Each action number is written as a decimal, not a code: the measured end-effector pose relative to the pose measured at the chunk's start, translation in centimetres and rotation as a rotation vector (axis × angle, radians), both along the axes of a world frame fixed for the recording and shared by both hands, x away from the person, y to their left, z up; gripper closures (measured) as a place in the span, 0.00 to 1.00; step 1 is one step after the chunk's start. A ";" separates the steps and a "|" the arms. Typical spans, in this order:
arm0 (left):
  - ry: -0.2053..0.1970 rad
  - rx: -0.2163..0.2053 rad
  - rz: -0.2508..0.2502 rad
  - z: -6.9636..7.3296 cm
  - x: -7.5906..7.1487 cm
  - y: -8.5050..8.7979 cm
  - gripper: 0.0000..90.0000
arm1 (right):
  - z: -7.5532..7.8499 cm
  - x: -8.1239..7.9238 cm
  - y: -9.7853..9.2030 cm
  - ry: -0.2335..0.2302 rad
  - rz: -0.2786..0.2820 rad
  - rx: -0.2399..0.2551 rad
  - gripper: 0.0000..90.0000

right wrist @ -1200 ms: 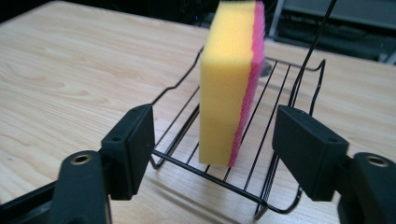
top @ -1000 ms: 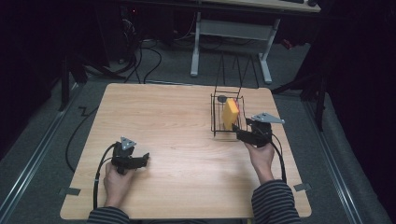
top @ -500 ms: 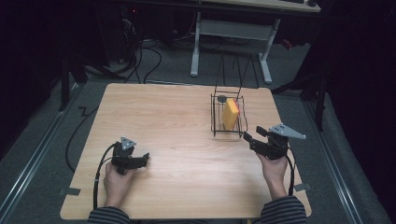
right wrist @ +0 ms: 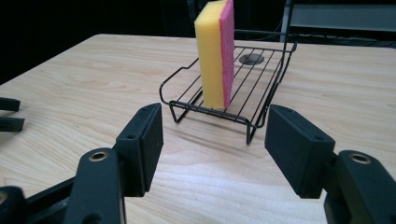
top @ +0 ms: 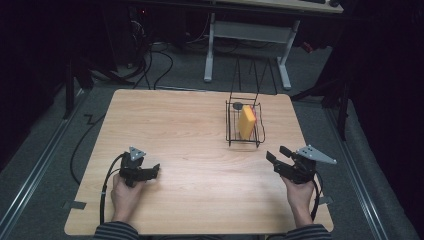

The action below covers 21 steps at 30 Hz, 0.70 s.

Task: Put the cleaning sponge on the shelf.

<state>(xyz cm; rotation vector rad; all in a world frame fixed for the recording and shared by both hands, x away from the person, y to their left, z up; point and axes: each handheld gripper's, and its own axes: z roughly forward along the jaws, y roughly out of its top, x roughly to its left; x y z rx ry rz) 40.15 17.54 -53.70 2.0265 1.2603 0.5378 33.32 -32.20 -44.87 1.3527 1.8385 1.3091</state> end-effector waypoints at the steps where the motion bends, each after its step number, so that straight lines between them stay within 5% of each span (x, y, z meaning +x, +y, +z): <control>1: 0.000 0.000 0.000 0.0 0.0 0.0 0.20 | -0.2 -0.1 -0.1 0.005 -0.002 0.007 0.42; 21: 0.000 0.000 0.000 0.0 0.0 0.0 0.20 | -3.7 -0.8 -0.1 0.068 -0.002 0.019 0.44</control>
